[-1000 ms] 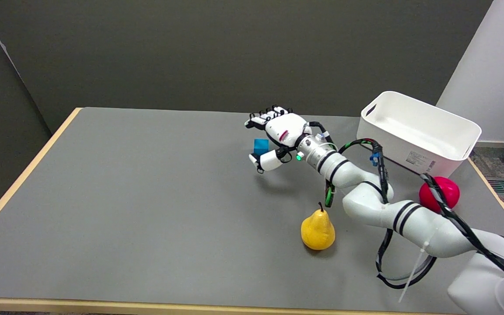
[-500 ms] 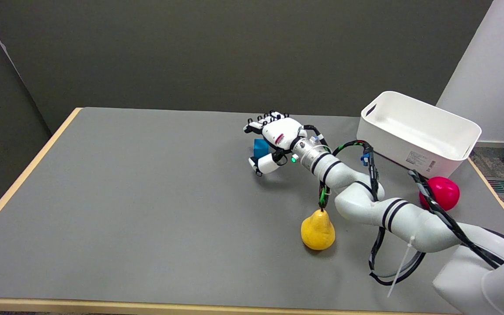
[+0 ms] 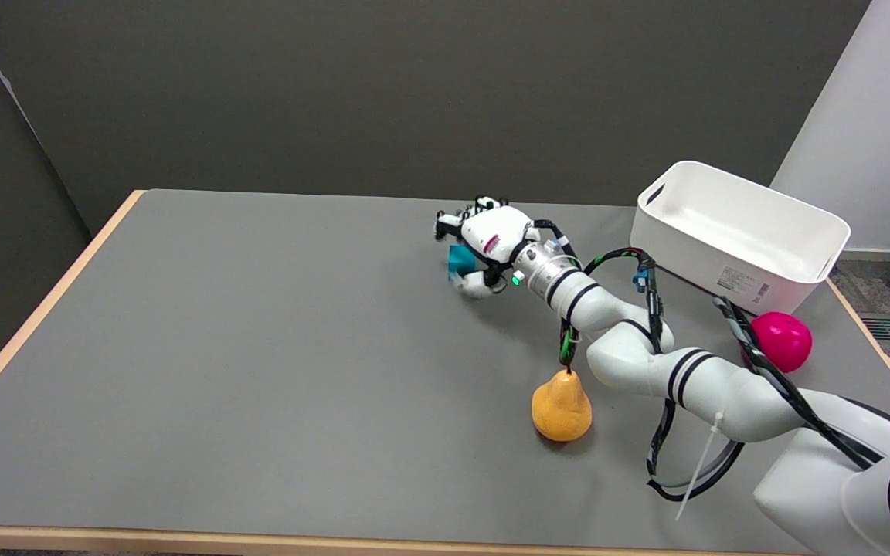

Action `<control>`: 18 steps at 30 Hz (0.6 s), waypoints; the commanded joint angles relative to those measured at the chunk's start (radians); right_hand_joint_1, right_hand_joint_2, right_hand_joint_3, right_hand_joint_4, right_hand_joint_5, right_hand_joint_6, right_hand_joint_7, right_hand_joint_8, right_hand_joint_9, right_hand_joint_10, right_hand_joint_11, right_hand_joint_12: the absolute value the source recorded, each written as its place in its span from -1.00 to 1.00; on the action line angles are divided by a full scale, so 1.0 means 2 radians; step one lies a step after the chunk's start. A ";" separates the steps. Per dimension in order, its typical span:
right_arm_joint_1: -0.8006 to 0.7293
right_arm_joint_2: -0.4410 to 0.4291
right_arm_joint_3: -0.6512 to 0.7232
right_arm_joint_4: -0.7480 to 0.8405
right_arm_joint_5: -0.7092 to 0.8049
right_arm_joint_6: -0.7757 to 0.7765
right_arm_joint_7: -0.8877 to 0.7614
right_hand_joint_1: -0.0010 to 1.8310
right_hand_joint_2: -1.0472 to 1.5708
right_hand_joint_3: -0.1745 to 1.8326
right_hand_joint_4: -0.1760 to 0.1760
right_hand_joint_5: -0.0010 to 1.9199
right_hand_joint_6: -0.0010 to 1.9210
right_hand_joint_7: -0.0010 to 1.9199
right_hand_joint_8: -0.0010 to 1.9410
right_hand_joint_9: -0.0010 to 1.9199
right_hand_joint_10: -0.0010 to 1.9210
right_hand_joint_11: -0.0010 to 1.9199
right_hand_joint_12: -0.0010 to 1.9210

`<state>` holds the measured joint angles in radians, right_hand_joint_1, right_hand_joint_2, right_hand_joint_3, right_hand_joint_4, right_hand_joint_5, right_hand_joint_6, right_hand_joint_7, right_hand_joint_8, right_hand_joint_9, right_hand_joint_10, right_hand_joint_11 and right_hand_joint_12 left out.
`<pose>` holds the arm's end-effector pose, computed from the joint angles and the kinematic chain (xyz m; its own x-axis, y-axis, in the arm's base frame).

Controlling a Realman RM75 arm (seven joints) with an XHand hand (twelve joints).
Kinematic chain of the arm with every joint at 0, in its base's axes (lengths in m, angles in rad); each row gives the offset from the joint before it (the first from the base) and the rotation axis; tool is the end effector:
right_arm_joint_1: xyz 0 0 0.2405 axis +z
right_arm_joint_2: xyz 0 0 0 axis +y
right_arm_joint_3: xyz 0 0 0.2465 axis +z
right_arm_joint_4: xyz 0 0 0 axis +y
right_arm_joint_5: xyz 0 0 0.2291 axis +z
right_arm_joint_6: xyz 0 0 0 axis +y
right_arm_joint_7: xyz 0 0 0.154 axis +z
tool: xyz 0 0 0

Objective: Pick up the cube.

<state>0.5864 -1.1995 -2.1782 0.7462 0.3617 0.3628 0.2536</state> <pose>-0.2841 -0.4887 0.2769 0.9991 -0.0350 -0.0254 0.0177 -0.2046 0.9787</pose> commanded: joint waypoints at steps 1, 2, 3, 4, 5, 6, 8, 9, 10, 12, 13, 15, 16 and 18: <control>0.002 -0.002 -0.001 -0.008 -0.004 0.027 -0.003 0.26 0.63 -0.45 -0.31 -0.37 0.60 -0.13 0.45 -0.24 0.36 -0.64 0.48; 0.001 -0.002 0.000 -0.006 -0.004 0.027 -0.003 0.27 0.61 -0.40 -0.30 -0.36 0.60 -0.12 0.45 -0.23 0.39 -0.63 0.51; 0.001 -0.002 0.000 -0.005 -0.004 0.027 -0.003 0.27 0.59 -0.36 -0.29 -0.35 0.59 -0.11 0.45 -0.22 0.42 -0.62 0.53; 0.000 -0.001 -0.001 -0.004 -0.004 0.027 -0.003 0.27 0.58 -0.35 -0.28 -0.34 0.60 -0.11 0.45 -0.22 0.43 -0.63 0.55; -0.001 -0.001 -0.001 -0.003 -0.004 0.027 -0.003 0.27 0.58 -0.33 -0.28 -0.34 0.60 -0.11 0.45 -0.22 0.44 -0.63 0.56; -0.001 0.000 -0.001 -0.003 -0.004 0.027 -0.003 0.26 0.59 -0.36 -0.28 -0.35 0.61 -0.12 0.46 -0.20 0.41 -0.61 0.52; -0.001 0.000 0.000 -0.001 -0.004 0.027 -0.003 0.26 0.61 -0.39 -0.28 -0.37 0.62 -0.13 0.48 -0.19 0.39 -0.59 0.49; -0.002 0.001 0.000 0.002 -0.004 0.027 -0.003 0.26 0.61 -0.38 -0.28 -0.37 0.62 -0.13 0.48 -0.18 0.41 -0.60 0.49; -0.002 0.001 0.001 0.004 -0.004 0.027 -0.003 0.26 0.60 -0.38 -0.29 -0.36 0.62 -0.13 0.48 -0.18 0.42 -0.60 0.50; -0.004 0.006 0.003 0.015 -0.004 0.027 -0.003 0.26 0.60 -0.37 -0.29 -0.36 0.62 -0.12 0.48 -0.18 0.43 -0.59 0.50; -0.005 0.009 0.005 0.025 -0.004 0.027 -0.004 0.26 0.60 -0.36 -0.29 -0.36 0.62 -0.12 0.48 -0.17 0.45 -0.57 0.51; -0.008 0.021 0.014 0.053 -0.003 0.025 -0.007 0.26 0.59 -0.35 -0.29 -0.36 0.61 -0.12 0.48 -0.17 0.45 -0.55 0.51; -0.011 0.033 0.022 0.079 -0.001 0.024 -0.017 0.27 0.59 -0.34 -0.28 -0.35 0.61 -0.12 0.47 -0.17 0.46 -0.54 0.52; -0.019 0.053 0.039 0.119 0.000 0.022 -0.033 0.27 0.57 -0.32 -0.24 -0.33 0.60 -0.11 0.46 -0.16 0.48 -0.53 0.54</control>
<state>0.5839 -1.1954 -2.1772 0.7555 0.3562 0.4033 0.2486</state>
